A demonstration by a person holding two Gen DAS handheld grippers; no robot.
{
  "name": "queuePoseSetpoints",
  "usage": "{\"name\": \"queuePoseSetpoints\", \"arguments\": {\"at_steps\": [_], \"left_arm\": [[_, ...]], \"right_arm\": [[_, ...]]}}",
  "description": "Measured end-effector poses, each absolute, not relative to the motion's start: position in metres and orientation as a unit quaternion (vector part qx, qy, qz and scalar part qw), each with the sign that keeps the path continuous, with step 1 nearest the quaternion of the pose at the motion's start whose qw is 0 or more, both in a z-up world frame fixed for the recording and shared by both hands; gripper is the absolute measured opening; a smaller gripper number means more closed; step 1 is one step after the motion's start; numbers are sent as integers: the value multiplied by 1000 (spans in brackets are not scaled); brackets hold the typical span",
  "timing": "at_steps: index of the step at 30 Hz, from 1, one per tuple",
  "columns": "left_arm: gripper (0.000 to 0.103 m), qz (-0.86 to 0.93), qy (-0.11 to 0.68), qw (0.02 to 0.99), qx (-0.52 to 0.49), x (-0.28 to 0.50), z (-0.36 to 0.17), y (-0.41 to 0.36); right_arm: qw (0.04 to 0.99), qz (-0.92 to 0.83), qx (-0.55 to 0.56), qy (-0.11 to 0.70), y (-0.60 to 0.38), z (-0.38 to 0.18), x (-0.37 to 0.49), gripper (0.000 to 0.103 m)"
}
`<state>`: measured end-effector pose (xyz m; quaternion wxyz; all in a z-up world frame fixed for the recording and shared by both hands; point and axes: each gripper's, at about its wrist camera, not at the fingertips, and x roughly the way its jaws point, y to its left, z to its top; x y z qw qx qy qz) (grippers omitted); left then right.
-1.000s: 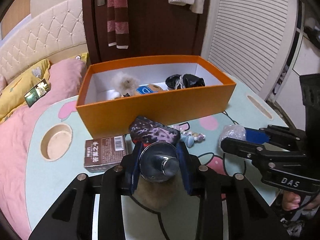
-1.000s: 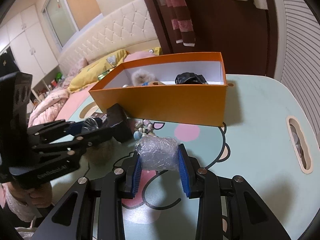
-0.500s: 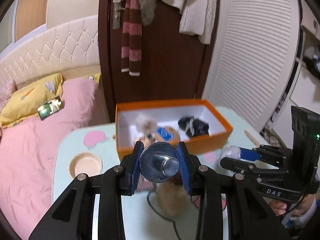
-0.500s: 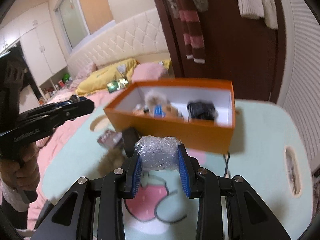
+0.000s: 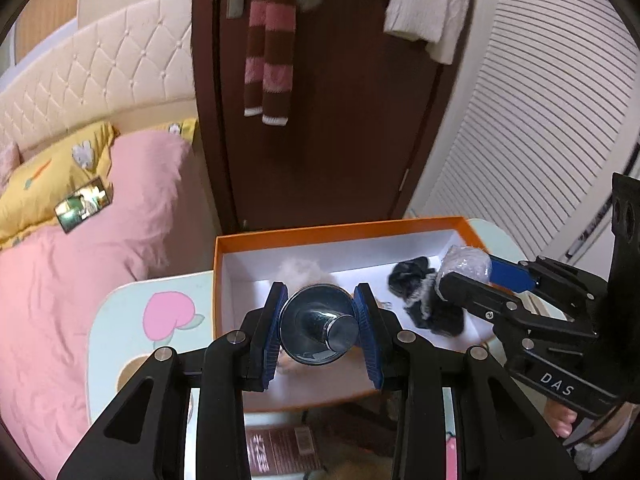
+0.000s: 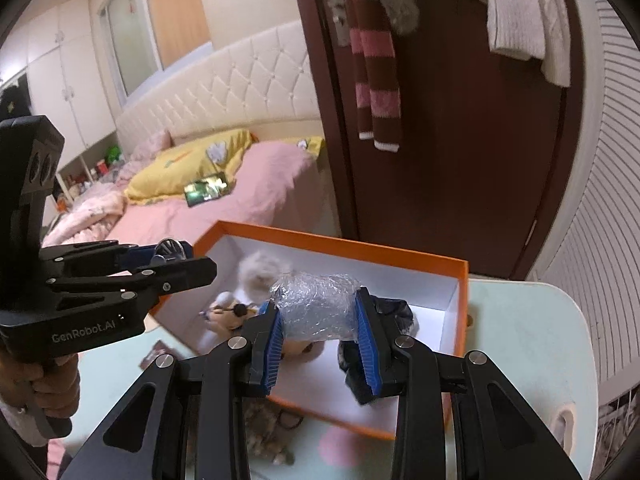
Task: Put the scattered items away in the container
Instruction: 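Carry the plastic bag and silver piece over the orange box and release them, then withdraw both open tools from the box back toward the table items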
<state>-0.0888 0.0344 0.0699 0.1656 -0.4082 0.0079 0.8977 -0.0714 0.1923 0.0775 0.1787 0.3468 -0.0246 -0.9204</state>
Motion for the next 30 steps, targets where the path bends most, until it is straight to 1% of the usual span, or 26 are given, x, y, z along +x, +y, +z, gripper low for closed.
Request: {"name": "queuePoseSetpoints", "arguments": {"at_steps": [8, 9, 10, 11, 12, 14, 19, 21, 30], "left_arm": [[36, 893, -9, 171, -417, -104, 57, 28], [36, 894, -15, 171, -415, -104, 56, 26], [37, 894, -19, 172, -412, -104, 55, 24], [45, 894, -24, 173, -412, -104, 54, 22], [56, 894, -28, 175, -413, -104, 53, 20], [62, 892, -38, 182, -412, -101, 52, 16], [62, 884, -25, 191, -425, -94, 45, 17], [62, 881, -24, 196, -429, -90, 42, 17], [62, 888, -12, 184, -420, -67, 40, 19]], "right_arm": [[180, -916, 359, -28, 191, 66, -93, 33], [182, -916, 357, -31, 192, 66, -95, 36], [184, -915, 357, -36, 193, 66, -96, 42], [182, -915, 357, -41, 195, 66, -97, 59], [178, -917, 353, -48, 197, 67, -96, 71], [171, -921, 345, -62, 204, 69, -94, 72], [147, -920, 357, -70, 222, 64, -94, 72], [144, -918, 362, -73, 227, 62, -96, 68], [149, -922, 354, -33, 220, 58, -105, 68]]}}
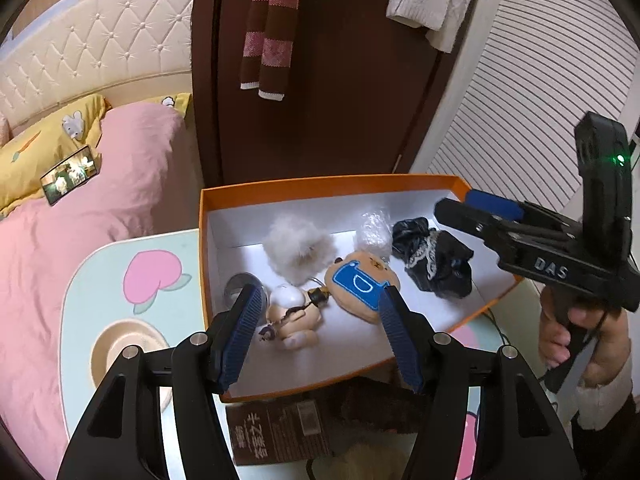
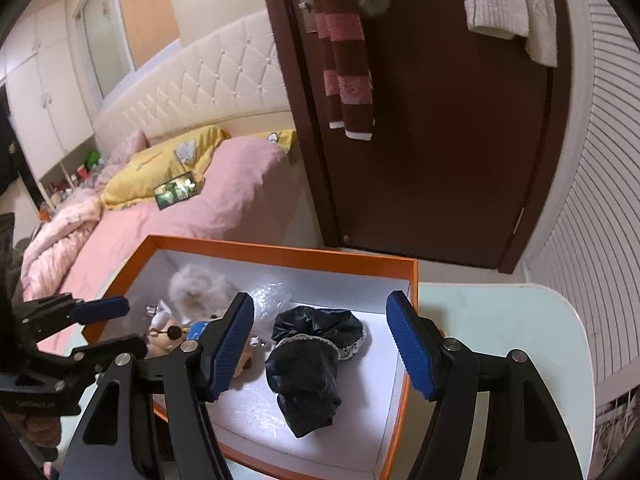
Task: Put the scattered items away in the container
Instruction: 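Withdraw both open tools from the box back toward the table items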
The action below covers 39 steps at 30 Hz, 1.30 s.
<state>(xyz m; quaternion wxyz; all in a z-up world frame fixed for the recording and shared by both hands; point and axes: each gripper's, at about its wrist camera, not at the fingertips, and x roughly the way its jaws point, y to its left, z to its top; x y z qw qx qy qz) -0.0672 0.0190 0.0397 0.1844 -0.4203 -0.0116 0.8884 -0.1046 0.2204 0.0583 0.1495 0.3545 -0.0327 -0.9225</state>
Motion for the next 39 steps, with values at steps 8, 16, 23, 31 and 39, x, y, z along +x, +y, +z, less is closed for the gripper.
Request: {"name": "queuePoseSetpoints", "arguments": {"at_steps": [8, 16, 23, 31, 39], "left_arm": [[62, 917, -56, 181, -351, -41, 73, -5], [62, 922, -45, 114, -368, 8, 76, -44], [62, 877, -51, 96, -468, 46, 18, -33], [83, 882, -29, 60, -466, 59, -4, -27], [103, 892, 24, 46, -449, 70, -14, -13]], "right_arm": [[190, -932, 308, -28, 218, 78, -78, 68], [238, -910, 337, -38, 199, 71, -8, 67], [140, -912, 385, 5, 171, 27, 37, 71], [91, -896, 435, -12, 181, 2, 40, 88], [55, -899, 433, 16, 183, -4, 47, 103]]}}
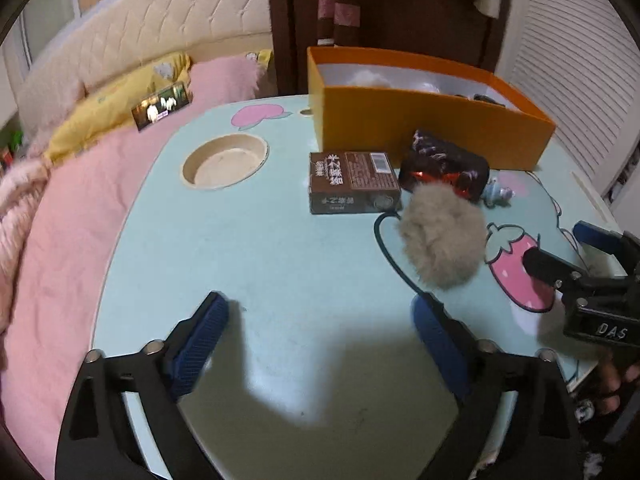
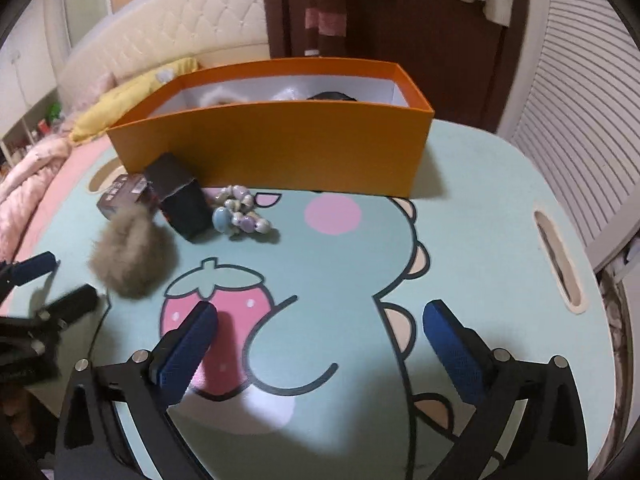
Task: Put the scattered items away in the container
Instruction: 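Withdraw both open tools from the box back toward the table items, then grasp the beaded keychain with the right tool while the left tool grasps the grey fur ball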
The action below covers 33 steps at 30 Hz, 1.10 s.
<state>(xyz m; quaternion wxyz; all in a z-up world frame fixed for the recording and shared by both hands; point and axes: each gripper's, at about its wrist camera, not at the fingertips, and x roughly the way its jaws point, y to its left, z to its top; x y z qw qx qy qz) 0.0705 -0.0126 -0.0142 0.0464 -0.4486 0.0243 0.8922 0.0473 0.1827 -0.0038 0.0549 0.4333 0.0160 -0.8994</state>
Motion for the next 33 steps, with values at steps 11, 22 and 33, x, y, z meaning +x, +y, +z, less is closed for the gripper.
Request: {"name": "queuePoseSetpoints", "arguments": {"at_steps": [11, 22, 33], "left_arm": [[103, 898, 22, 48, -436, 75, -16, -18], [103, 901, -55, 120, -413, 76, 12, -34], [103, 892, -76, 167, -413, 70, 14, -15]], "right_arm": [[146, -897, 409, 89, 169, 9, 39, 75], [211, -879, 412, 117, 152, 11, 8, 47], [239, -868, 415, 127, 140, 6, 10, 16]]}}
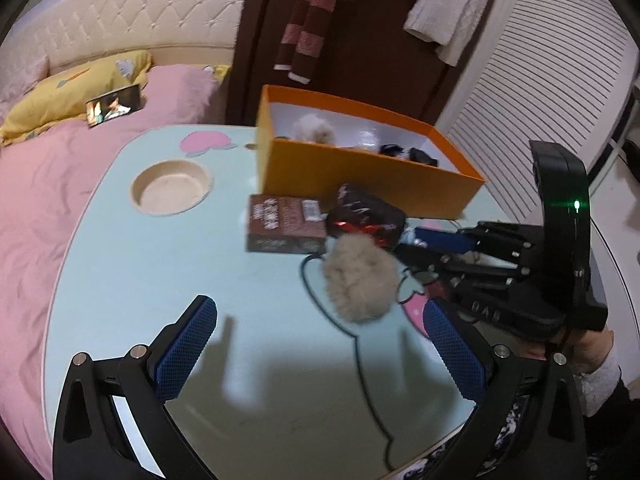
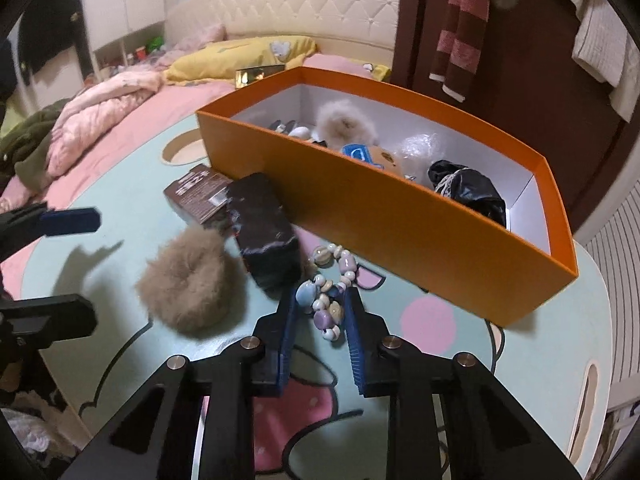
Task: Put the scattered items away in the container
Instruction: 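Grasp the beaded keychain with the right tool while the left tool grasps the grey fur ball, then carry the keychain and fur ball into the orange box and release them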
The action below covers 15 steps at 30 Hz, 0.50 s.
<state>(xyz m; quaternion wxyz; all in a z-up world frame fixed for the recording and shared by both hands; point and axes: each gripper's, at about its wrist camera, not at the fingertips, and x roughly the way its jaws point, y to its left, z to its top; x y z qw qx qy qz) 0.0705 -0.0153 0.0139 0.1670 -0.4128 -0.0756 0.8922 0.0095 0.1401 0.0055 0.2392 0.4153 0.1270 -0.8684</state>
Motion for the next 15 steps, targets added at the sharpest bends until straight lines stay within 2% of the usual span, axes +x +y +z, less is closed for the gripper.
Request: {"name": "queuePoseSetpoints", "arguments": {"at_steps": [2, 4, 6, 11, 12, 14, 15], "left_arm": [[102, 893, -69, 177, -409, 68, 16, -8], [95, 890, -63, 183, -412, 62, 17, 2], [79, 884, -63, 189, -422, 55, 15, 9], [79, 879, -58, 185, -437, 38, 8, 25], [79, 878, -55, 182, -438, 36, 7, 28], [79, 878, -45, 178, -442, 33, 3, 33], [75, 879, -38, 175, -443, 32, 1, 36]], "right_arm": [[241, -869, 416, 112, 146, 8, 16, 16], [239, -873, 415, 95, 153, 12, 23, 16], [236, -875, 414, 83, 160, 16, 28, 16], [228, -880, 412, 53, 176, 24, 37, 15], [227, -881, 412, 49, 178, 25, 37, 10], [226, -882, 411, 43, 181, 26, 39, 10], [226, -882, 411, 40, 182, 26, 39, 10]]}}
